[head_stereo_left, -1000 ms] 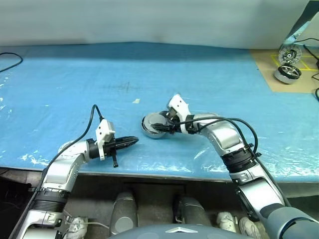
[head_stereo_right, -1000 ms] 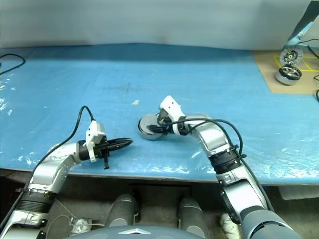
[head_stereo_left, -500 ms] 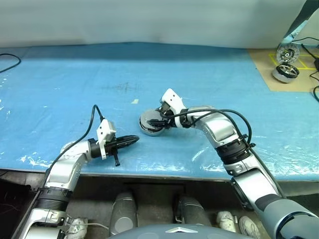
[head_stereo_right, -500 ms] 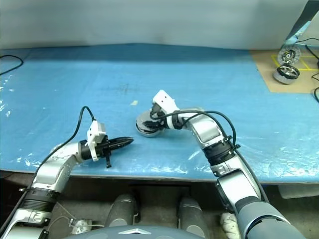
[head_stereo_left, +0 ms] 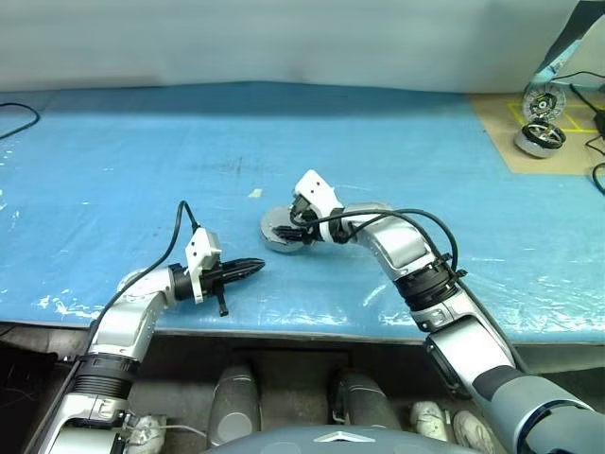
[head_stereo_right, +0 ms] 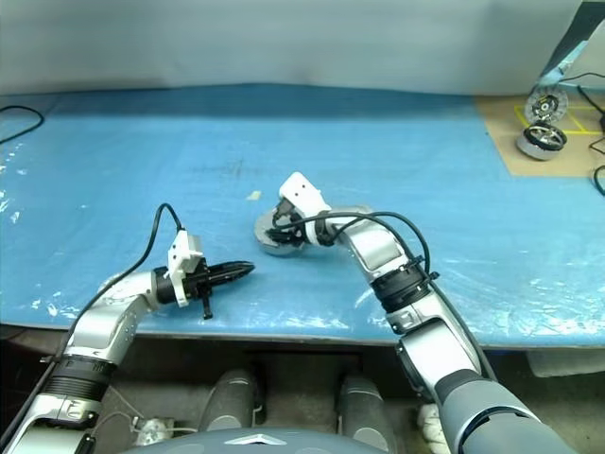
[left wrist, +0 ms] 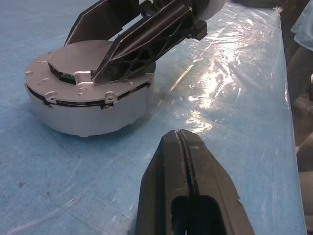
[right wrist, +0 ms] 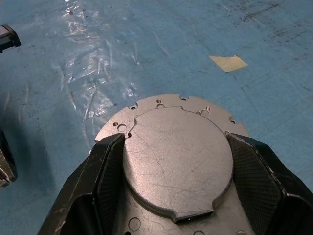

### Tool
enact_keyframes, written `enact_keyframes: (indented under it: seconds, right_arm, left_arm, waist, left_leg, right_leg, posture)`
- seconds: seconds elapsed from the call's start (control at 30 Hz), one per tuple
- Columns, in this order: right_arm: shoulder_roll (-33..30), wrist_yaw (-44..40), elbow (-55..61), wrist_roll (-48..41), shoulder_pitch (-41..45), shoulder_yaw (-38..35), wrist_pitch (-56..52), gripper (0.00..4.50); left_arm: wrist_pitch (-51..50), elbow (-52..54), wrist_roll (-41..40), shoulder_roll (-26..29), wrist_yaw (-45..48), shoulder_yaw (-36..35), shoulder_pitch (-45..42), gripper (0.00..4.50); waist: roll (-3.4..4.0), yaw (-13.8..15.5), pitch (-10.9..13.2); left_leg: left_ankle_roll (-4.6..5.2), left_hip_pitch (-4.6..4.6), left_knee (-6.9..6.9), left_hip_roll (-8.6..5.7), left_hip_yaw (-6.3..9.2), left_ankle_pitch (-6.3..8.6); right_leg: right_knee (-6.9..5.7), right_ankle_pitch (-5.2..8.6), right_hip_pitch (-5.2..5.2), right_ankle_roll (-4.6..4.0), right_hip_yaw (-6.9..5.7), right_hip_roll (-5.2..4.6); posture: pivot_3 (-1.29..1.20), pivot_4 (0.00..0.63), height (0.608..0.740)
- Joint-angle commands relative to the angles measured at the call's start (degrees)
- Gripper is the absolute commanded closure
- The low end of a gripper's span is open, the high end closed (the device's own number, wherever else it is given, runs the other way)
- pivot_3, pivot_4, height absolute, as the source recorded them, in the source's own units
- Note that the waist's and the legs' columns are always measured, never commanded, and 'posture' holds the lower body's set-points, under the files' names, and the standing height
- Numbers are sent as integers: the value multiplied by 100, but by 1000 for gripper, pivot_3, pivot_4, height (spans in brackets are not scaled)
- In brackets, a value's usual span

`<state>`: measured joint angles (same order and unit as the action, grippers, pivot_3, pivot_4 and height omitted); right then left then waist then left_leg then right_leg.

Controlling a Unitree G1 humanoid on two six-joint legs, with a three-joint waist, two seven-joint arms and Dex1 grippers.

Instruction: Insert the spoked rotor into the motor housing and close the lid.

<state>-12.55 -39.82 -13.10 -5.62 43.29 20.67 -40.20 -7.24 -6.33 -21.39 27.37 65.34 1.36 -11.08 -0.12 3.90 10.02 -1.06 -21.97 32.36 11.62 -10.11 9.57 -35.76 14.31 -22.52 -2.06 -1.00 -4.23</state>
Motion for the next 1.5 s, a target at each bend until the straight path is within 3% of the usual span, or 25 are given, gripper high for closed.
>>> enact_keyframes:
  seconds: [0.03, 0.2, 0.47, 0.8, 0.93, 1.1, 1.3, 1.5]
  right_arm:
    - [40, 198, -500, 274, -212, 145, 5, 1550]
    - [-4, 294, -658, 497, -386, 298, 219, 1550]
    - [281, 757, -1458, 606, -470, 187, 528, 1550]
    - [414, 784, -1557, 664, -530, 180, 651, 1550]
    - [618, 596, -1304, 164, -403, -380, 718, 1550]
    - [822, 384, -916, -326, -120, -902, 633, 1550]
    - [855, 259, -865, -75, -68, -568, 783, 1550]
    - [997, 379, -1064, 45, -14, -502, 749, 1550]
  left_arm:
    - [21, 133, -76, 54, 3, -55, -62, 4500]
    - [-1, 140, -95, 80, -9, -98, -47, 4500]
    - [37, 19, -125, 133, -54, -205, -51, 4500]
    - [102, -74, -107, 179, -20, -269, -21, 4500]
    - [119, -144, -102, 180, -16, -260, -89, 4500]
    - [168, -246, -90, 168, 3, -244, -147, 4500]
    - [224, -333, -61, 151, 39, -215, -176, 4500]
    - [260, -389, -42, 155, 49, -215, -207, 4500]
  waist:
    - [0, -1, 0]
    - [2, 5, -6]
    - [19, -5, -71]
    - [16, -4, -106]
    - [6, -5, -110]
    - [4, -8, -108]
    - [0, -36, -107]
    - [-1, -85, -107]
  left_leg:
    - [0, 23, -5, 0, 0, 0]
    - [1, 86, -20, -4, 3, 2]
    - [2, 101, -26, -5, 1, 3]
    - [22, 123, -55, -15, 1, 17]
    - [22, 138, -109, -27, -1, 18]
    - [4, 87, -118, -26, -6, 7]
    - [-14, 18, -107, -28, -12, -1]
    - [-33, 12, -112, -12, -8, 11]
  right_leg:
    - [0, 1, 16, 1, 5, 0]
    - [0, 7, 54, 12, 32, -4]
    - [-1, 8, 51, 14, 44, -4]
    - [4, 28, 53, 49, 57, -4]
    - [12, 29, 41, 49, 69, -4]
    - [10, 9, -10, 15, 69, -1]
    - [32, -3, -61, 12, 67, 6]
    - [40, -11, -64, 27, 55, 21]
  posture:
    - [0, 150, 740]
    - [0, 150, 740]
    - [0, 150, 740]
    - [0, 150, 740]
    - [0, 150, 740]
    - [0, 150, 740]
    - [0, 150, 740]
    - [0, 150, 740]
